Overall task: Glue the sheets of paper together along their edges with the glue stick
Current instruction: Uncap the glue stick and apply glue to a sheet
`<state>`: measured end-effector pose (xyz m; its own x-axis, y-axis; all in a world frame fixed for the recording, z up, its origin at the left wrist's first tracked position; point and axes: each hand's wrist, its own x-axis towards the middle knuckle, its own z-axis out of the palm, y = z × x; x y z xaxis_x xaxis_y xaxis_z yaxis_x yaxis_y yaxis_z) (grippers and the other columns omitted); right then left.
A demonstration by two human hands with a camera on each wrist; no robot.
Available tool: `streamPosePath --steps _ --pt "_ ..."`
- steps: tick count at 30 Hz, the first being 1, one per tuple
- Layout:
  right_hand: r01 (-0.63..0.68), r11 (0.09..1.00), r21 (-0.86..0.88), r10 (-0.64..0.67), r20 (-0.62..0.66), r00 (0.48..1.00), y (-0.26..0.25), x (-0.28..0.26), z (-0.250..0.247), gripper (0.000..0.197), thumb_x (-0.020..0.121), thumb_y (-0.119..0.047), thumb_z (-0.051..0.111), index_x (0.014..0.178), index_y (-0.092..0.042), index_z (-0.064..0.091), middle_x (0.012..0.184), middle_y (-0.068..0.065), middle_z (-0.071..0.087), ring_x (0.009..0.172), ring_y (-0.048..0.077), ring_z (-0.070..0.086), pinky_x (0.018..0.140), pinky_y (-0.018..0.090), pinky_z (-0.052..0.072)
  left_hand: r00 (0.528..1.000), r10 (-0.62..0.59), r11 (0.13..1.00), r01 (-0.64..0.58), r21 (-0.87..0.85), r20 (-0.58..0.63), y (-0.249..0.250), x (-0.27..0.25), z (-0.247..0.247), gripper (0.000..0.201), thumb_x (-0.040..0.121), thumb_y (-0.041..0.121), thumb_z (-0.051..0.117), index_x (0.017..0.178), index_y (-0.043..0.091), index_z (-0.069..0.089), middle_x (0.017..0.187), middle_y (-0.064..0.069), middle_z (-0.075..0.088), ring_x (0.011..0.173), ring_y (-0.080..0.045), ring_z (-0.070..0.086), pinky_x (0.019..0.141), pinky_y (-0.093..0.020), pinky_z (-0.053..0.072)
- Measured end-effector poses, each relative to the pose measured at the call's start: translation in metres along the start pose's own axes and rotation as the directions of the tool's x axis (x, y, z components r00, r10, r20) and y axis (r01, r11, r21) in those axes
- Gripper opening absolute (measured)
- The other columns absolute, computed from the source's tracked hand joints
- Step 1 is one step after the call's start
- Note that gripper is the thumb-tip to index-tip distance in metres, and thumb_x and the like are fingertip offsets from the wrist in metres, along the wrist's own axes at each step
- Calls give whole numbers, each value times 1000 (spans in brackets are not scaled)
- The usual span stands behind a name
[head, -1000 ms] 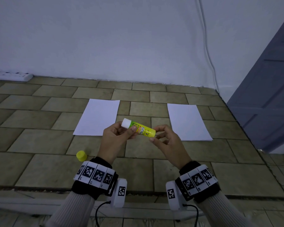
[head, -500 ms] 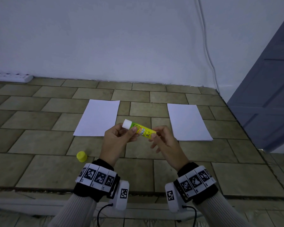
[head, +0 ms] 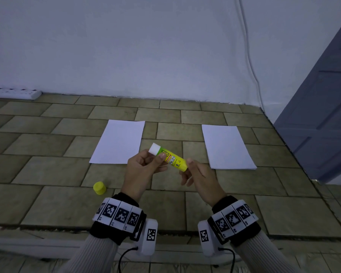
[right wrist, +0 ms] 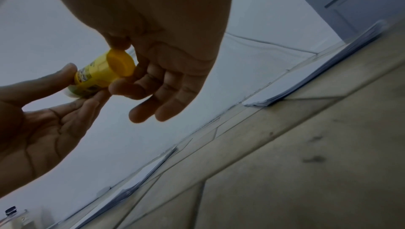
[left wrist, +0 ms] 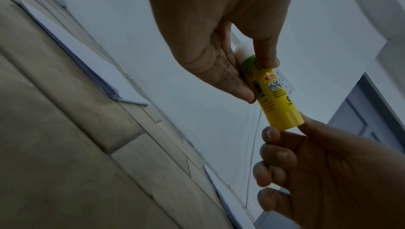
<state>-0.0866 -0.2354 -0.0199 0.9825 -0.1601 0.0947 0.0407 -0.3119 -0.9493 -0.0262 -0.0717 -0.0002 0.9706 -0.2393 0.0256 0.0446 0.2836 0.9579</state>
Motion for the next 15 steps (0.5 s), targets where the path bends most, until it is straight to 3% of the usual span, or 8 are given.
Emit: streamPosePath --steps 3,5,6,8,10,13,15 --pt "-24 999 44 23 19 1000 -1 -2 -1 46 93 -49 37 93 -10 61 65 -2 63 64 17 58 60 31 46 1000 -6 1000 6 -3 5 -1 0 0 27 79 16 67 100 -1 66 81 -8 71 81 -17 70 70 -26 59" --pt "7 997 74 -8 17 1000 -3 -3 -2 27 94 -37 51 104 -13 56 72 1 64 64 15 59 58 26 46 1000 -5 1000 5 -7 2 -1 1 0 19 84 9 66 100 -2 66 78 -3 72 82 -16 69 70 -25 59" --pt "26 997 73 -26 3 1000 -3 -4 -3 21 93 -29 59 108 -16 54 77 6 64 64 17 60 58 25 47 1000 -1 1000 1 -11 -1 -1 1 0 18 84 7 65 101 -2 66 79 -3 72 82 -15 69 70 -24 59" --pt "69 997 30 -68 -25 997 -4 -3 -3 27 87 -17 68 109 -22 52 82 10 64 67 25 62 60 30 50 1000 5 1000 -5 -20 0 -2 2 0 20 84 6 65 102 -2 66 84 -7 72 83 -14 69 71 -24 59" --pt "86 996 32 -85 -41 996 -3 -2 -4 29 86 -13 69 105 -27 53 82 7 64 66 24 63 62 29 50 1000 9 1000 -9 -28 6 -2 2 0 20 85 4 64 103 -3 65 84 -6 72 82 -13 69 72 -24 59" --pt "89 995 38 -87 -47 995 -1 0 -7 26 87 -13 68 103 -29 55 80 1 63 64 13 62 60 23 49 1000 19 1000 -19 -24 15 -3 3 0 16 87 1 62 101 -5 63 76 0 72 78 -10 69 71 -23 58" --pt "88 996 18 -87 -31 996 -1 1 -8 16 91 -17 63 101 -28 57 80 0 64 65 11 61 60 20 48 999 23 999 -23 -27 22 -2 3 0 13 87 2 62 99 -3 63 74 0 72 77 -9 69 70 -23 58"
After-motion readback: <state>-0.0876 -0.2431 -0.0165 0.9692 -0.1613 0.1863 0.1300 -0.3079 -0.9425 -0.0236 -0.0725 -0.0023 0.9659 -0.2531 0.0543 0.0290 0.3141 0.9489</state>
